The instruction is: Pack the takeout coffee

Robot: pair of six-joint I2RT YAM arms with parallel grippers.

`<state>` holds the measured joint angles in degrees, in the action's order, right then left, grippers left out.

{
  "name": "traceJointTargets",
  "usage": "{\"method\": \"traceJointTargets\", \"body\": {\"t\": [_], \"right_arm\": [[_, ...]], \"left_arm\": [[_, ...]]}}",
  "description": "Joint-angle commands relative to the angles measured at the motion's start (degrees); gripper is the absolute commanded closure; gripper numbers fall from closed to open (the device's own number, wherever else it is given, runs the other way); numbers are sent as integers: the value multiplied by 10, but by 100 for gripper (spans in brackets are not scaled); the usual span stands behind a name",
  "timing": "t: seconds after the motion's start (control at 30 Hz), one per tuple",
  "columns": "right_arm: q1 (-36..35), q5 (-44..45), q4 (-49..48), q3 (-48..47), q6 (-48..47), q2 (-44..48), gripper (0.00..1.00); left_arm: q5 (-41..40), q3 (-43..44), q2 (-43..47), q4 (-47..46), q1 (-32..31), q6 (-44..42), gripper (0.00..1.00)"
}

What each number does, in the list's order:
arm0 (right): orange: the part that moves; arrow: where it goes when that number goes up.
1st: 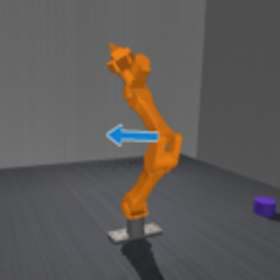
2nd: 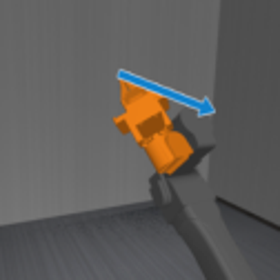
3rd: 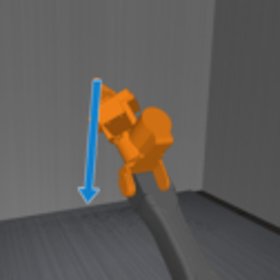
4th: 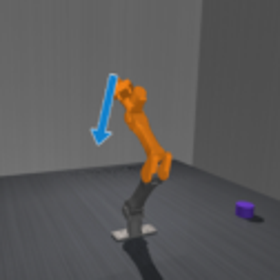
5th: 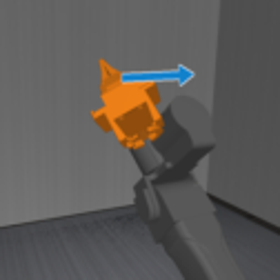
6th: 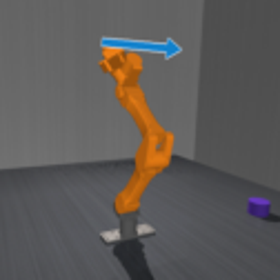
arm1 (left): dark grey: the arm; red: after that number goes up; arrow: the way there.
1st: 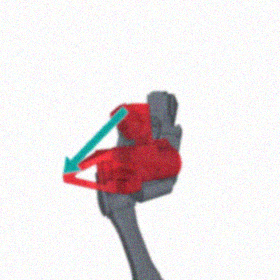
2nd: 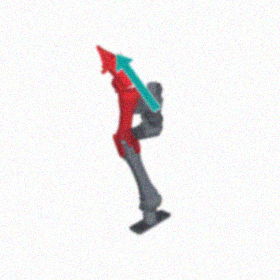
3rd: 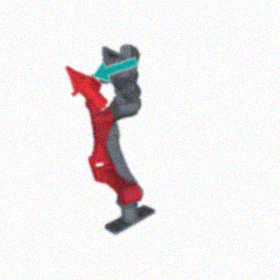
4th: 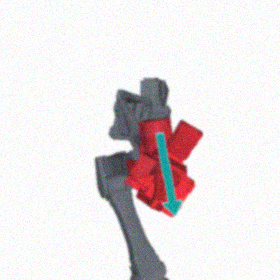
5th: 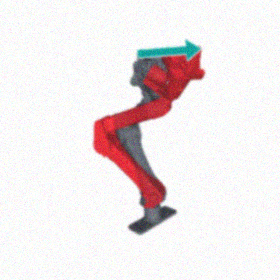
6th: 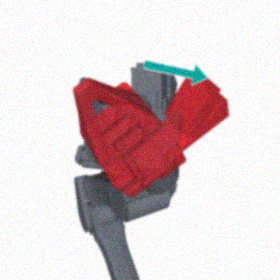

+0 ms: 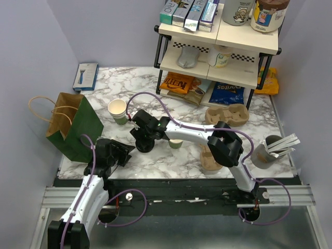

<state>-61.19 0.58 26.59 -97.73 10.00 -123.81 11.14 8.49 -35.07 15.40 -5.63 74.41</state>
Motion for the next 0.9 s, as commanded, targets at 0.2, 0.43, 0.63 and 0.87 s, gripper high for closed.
{"method": "traceJointTargets", "body": {"t": [0.2, 0.43, 0.63, 0.87], "right_arm": [[-10, -1, 9, -22, 1, -24, 45], [-12, 32, 17, -31, 5, -39, 48], [-12, 44, 28, -18, 19, -32, 74], [-11, 61, 10, -8, 43, 3, 99]], "left_arm": [[-3, 12, -6, -16, 0, -7, 38], [-5, 6, 3, -13, 0, -3, 38], [-9, 5, 6, -12, 0, -1, 38], [-4, -10, 10, -28, 0, 6, 38]]}}
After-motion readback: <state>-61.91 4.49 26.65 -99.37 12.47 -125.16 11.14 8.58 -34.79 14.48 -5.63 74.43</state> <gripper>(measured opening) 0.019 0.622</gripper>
